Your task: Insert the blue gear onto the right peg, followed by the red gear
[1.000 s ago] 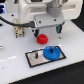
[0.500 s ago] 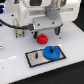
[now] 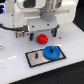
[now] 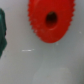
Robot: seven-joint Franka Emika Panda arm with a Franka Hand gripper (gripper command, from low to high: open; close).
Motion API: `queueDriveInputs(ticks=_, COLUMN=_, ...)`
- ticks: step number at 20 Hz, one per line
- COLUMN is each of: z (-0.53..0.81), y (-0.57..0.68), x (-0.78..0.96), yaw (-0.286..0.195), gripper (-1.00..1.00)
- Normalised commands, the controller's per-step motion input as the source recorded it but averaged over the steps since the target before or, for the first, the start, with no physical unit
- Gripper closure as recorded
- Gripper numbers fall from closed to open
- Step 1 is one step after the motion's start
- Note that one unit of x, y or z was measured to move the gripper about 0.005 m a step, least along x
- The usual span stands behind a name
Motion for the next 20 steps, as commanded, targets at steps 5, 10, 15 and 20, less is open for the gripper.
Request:
queueDriveInputs(ticks=5, z=-0.23, y=-0.02, x=-0.09, yaw=0.0, gripper=-1.0)
queueDriveInputs(ticks=10, z=-0.23, y=-0.01, x=-0.09, yaw=0.0, gripper=-1.0)
queueDriveInputs(ticks=15, z=-0.17, y=-0.01, x=-0.1, yaw=0.0, gripper=-1.0)
queueDriveInputs(ticks=20, z=-0.06, y=0.02, x=-0.05, yaw=0.0, gripper=1.0)
